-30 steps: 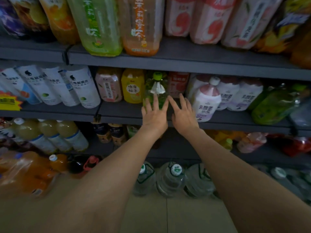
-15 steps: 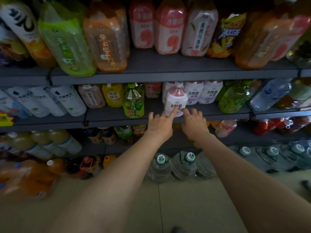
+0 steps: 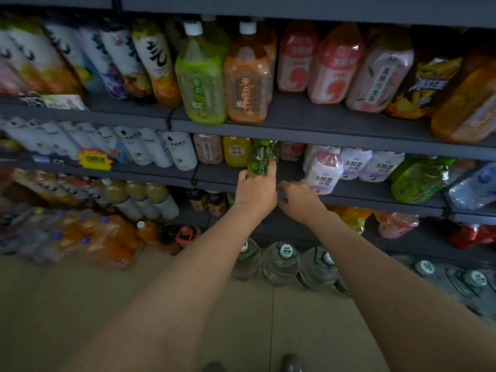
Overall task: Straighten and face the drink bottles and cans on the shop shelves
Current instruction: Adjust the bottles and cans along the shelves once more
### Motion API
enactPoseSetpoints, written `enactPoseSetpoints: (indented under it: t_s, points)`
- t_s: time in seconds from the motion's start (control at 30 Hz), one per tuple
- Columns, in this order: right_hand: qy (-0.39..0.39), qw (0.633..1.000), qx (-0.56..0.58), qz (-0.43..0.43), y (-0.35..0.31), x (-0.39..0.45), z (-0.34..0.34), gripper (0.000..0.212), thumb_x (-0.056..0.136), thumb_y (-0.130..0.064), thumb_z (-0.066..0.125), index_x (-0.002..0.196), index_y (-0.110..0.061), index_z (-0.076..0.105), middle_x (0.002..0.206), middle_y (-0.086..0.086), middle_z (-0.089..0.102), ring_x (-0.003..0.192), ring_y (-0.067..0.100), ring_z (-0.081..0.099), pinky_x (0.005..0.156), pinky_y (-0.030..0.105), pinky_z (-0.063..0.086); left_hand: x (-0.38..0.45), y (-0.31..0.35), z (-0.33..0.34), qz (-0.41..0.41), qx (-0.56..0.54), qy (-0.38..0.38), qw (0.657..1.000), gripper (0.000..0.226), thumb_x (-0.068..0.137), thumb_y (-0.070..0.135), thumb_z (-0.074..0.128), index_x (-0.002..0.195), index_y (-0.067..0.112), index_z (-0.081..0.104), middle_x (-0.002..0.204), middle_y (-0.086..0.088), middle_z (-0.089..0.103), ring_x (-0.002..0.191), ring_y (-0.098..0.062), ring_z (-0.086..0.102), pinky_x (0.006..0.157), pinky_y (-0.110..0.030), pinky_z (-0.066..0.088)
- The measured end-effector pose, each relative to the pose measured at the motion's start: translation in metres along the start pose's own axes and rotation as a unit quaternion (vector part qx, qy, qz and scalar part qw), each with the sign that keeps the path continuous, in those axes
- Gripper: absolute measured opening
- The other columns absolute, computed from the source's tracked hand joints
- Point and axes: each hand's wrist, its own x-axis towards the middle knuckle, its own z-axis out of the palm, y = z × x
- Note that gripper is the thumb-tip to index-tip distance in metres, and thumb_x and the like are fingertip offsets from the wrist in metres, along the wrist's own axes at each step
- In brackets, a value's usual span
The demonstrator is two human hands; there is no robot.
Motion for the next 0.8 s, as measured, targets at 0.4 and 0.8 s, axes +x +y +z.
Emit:
enactPoseSetpoints:
  t_s: [0.4,0.8]
  points:
    - [0.002,1.0,0.005,-0.031,-0.074,-0.019,-0.073,0.031,0.094,-0.014,0.039,0.115,-0.018,0.062,0.119,0.015,0.06,0.109,0.035,0.056,0.087,0.037,0.046,-0.094,-0.083,-0.049,-0.083,0.007,-0.063,0.995,0.034,0.097,0.029,0.037,0.124,0.013,0.051,0.103,-0.009,0.067,0.098,-0.029,0.062,0.09,-0.036,0.042]
    - [0.107,0.986,-0.063,-0.116,-0.203,-0.037,-0.22,0.028,0.093,-0.014,0.042,0.115,-0.012,0.06,0.112,0.016,0.064,0.102,0.033,0.06,0.08,0.037,0.049,-0.108,-0.154,-0.216,-0.074,-0.002,0.045,0.996,0.069,0.097,0.032,0.041,0.15,0.018,-0.001,0.139,-0.01,0.043,0.124,-0.034,0.042,0.104,-0.045,0.029]
